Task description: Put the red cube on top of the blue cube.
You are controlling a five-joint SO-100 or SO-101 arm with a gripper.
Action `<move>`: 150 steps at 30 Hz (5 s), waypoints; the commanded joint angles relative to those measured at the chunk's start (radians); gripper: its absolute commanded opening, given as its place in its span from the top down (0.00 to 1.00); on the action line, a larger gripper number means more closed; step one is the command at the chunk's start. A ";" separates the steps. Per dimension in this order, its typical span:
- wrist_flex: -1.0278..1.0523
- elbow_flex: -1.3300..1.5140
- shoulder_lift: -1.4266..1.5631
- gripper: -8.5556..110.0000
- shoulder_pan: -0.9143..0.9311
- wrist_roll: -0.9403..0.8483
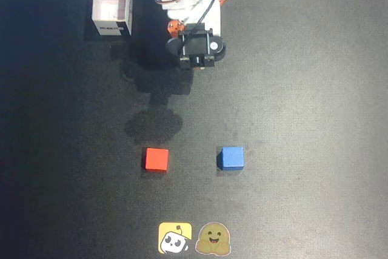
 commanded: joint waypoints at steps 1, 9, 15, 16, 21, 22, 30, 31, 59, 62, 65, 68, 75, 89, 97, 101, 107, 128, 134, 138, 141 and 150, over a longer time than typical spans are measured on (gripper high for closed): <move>0.003 -0.005 0.011 0.93 0.000 -0.006; 0.003 -0.005 0.011 0.93 0.000 -0.006; 0.003 -0.005 0.011 0.93 0.000 -0.006; 0.003 -0.005 0.011 0.93 0.000 -0.006; 0.003 -0.005 0.011 0.93 0.000 -0.006; 0.003 -0.005 0.011 0.93 0.000 -0.006; 0.003 -0.005 0.011 0.93 0.000 -0.006; 0.003 -0.005 0.011 0.93 0.000 -0.006; -0.005 -0.005 0.011 0.93 -0.005 -0.006; -0.006 -0.005 0.011 0.93 -0.006 0.000; -0.006 -0.009 0.011 0.93 -0.006 0.003; -0.006 -0.018 0.011 0.93 -0.008 0.005; -0.005 -0.075 -0.002 0.93 -0.009 0.012; -0.097 -0.486 -0.555 0.78 0.006 0.064; -0.124 -0.808 -0.960 0.70 0.064 0.086; -0.124 -0.968 -1.144 0.70 0.095 0.069; -0.164 -1.108 -1.351 0.70 0.118 0.067; -0.253 -1.295 -1.736 0.71 0.126 -0.038; -0.253 -1.284 -1.782 0.71 0.133 -0.043; -0.253 -1.281 -1.801 0.71 0.150 -0.061; -0.253 -1.275 -1.807 0.72 0.164 -0.066; -0.253 -1.261 -1.821 0.84 0.186 -0.074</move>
